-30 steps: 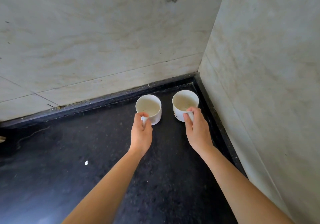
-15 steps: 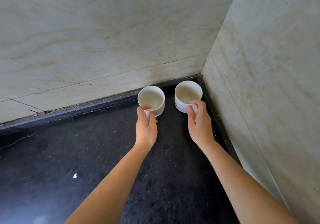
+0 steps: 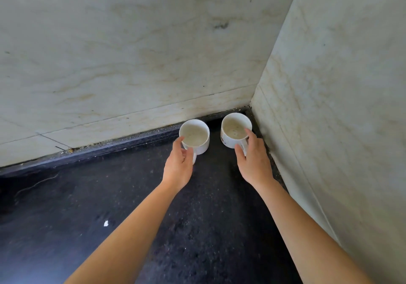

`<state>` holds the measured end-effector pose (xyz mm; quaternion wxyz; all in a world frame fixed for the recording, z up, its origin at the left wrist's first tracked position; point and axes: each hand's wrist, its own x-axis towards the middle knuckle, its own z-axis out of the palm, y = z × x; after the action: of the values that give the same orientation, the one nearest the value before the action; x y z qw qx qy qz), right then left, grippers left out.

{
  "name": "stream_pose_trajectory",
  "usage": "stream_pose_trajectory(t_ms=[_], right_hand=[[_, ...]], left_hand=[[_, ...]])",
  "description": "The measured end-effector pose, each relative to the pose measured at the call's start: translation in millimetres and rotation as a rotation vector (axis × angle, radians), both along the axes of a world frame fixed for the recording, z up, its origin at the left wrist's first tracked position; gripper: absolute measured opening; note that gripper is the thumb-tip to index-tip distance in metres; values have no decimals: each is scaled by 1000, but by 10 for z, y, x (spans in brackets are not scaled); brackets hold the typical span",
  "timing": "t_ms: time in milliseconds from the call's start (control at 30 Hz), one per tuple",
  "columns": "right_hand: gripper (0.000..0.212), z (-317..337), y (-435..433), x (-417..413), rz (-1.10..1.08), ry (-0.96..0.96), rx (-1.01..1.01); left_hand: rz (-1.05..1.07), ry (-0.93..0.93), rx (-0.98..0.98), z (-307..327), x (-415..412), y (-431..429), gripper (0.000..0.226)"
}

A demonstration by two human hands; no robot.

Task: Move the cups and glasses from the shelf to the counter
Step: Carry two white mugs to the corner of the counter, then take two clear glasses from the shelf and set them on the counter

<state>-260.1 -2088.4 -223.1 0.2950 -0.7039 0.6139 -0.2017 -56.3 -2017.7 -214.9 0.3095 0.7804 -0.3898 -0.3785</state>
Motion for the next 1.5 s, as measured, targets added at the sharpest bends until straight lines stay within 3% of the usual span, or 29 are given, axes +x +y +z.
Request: stream_pose_trajectory(t_ms=[200,400,567,667,800,1000,1267,1500], right_hand=[[52,1004,149,197,32,21,-100],[39,1799,380,1019,280,-78,-350],[39,1905,1170,1931,634,-128,-386],[38,2036,1764,2379,790,-162,-406],[36,2363,2642,2839,943,-238,-475],[31,2766,4392,3427,1142,-309,-569],[29,2992,7978,4001,1470,-578,-571],[28,3211,10679,3964,1807,-763,-538]], left_hand=[[6,-204,-69,1003,503,351,46],[140,-563,-280,1921,962,1281,43],[357,-858,-118,2159,1269,2634,42],[490,-917,8,2276,1442,3401,43],[666,-980,5,2556,1607,4356,43],[893,-1069,49,2901,1611,6311,41],[1261,-1186,164,3227,1010,9974,52],[1624,-1204,288,3397,201,12166,50]])
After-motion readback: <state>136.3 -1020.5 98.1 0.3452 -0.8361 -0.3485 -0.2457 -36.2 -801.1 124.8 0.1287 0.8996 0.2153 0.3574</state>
